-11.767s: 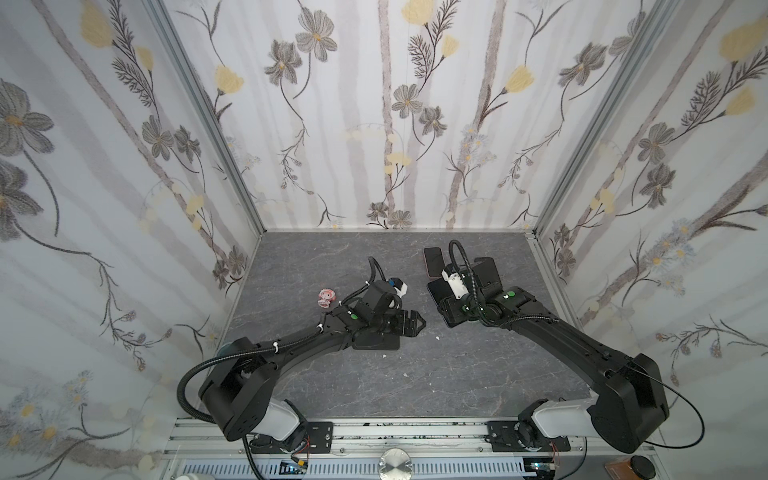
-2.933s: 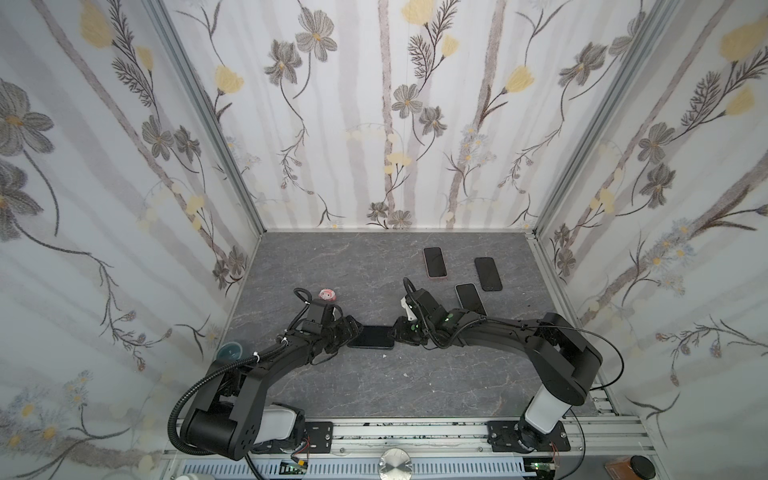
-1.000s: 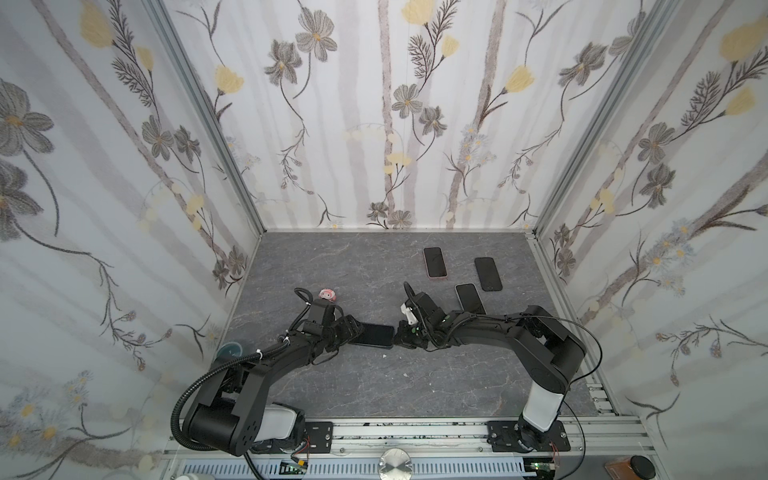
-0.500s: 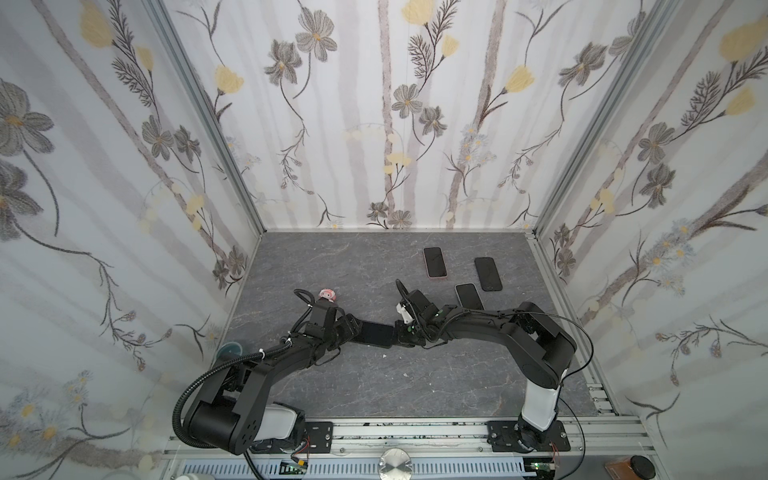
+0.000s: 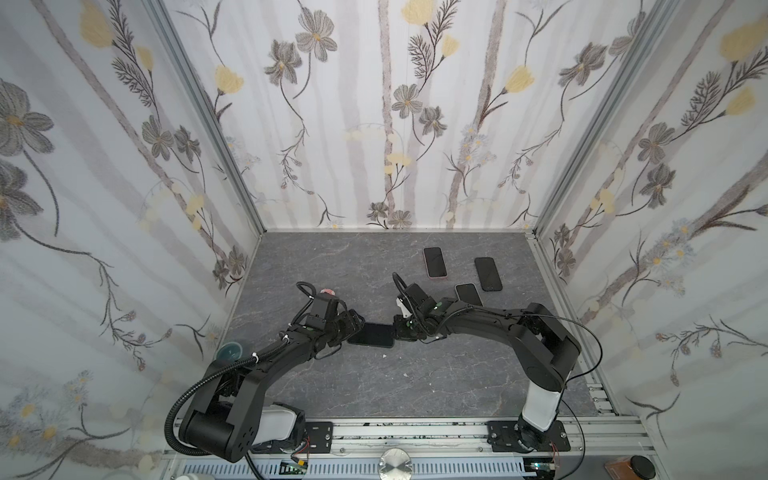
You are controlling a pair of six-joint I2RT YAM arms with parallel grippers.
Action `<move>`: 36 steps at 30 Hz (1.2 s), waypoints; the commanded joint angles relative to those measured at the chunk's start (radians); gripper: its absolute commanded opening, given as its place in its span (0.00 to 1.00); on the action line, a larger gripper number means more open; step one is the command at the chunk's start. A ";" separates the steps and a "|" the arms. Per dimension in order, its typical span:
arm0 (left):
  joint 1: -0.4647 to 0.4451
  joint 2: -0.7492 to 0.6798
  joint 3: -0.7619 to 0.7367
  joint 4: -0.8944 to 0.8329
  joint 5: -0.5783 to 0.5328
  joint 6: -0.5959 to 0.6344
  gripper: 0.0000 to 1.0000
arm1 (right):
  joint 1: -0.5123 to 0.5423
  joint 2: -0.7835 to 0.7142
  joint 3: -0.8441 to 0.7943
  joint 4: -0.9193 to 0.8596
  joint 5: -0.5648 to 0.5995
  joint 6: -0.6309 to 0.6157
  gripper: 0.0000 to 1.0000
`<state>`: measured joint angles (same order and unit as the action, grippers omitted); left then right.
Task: Put the phone into the phone case
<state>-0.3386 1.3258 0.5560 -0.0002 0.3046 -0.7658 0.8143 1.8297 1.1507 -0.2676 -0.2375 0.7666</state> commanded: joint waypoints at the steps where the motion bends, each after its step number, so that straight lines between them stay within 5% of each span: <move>1: 0.000 0.010 0.012 -0.036 0.047 0.001 0.71 | -0.036 -0.017 0.003 -0.058 0.040 -0.029 0.19; 11: 0.017 0.040 0.077 -0.112 -0.064 0.123 0.70 | -0.053 0.018 0.069 -0.065 -0.016 -0.077 0.19; 17: 0.048 0.077 0.124 -0.155 -0.080 0.209 0.61 | -0.046 0.069 0.106 -0.060 -0.017 -0.081 0.18; 36: 0.052 0.169 0.104 -0.159 -0.035 0.253 0.55 | -0.037 0.180 0.151 -0.174 0.042 -0.110 0.10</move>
<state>-0.2863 1.4891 0.6651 -0.1535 0.2611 -0.5228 0.7742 1.9850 1.2957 -0.3527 -0.2626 0.6781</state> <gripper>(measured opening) 0.552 0.105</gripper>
